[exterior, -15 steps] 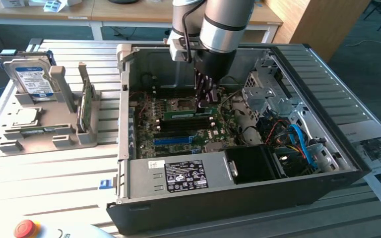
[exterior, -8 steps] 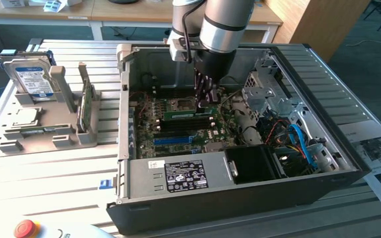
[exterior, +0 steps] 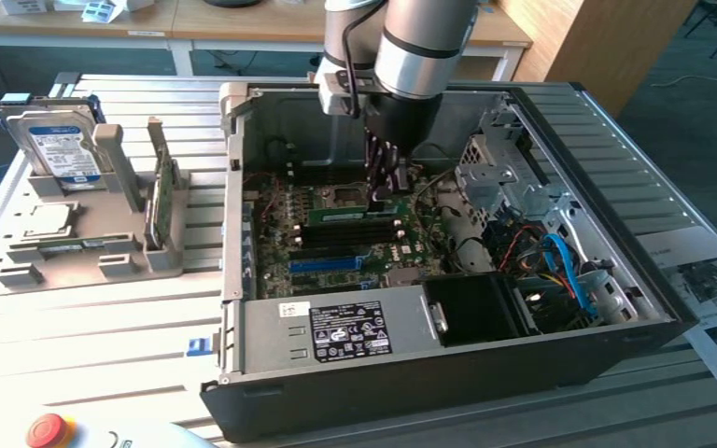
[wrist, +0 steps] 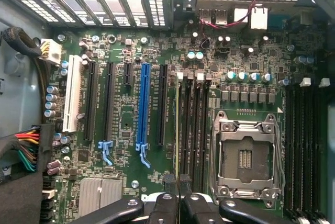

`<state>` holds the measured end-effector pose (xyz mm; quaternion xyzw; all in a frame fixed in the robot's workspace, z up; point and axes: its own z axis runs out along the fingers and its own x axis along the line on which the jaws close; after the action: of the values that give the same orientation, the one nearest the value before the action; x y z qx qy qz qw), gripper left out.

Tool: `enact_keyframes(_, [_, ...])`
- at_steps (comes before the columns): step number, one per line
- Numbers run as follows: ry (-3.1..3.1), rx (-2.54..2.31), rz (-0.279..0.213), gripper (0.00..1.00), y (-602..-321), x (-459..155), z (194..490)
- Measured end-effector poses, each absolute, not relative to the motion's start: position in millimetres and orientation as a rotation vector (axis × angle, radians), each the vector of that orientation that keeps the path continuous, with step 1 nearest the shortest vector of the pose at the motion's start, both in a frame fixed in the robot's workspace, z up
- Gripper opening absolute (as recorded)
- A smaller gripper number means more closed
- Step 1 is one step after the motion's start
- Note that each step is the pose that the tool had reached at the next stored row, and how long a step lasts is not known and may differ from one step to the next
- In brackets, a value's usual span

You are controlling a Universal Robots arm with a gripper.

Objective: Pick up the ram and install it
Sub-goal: 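Insert the ram into the slot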

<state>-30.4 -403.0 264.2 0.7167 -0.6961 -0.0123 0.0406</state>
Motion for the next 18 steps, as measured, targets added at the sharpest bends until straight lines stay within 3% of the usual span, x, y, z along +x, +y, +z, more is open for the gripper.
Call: enact_keyframes(18, [-2.153, 2.175, -0.039, 0.12, -402.8, -30.5, 261.1])
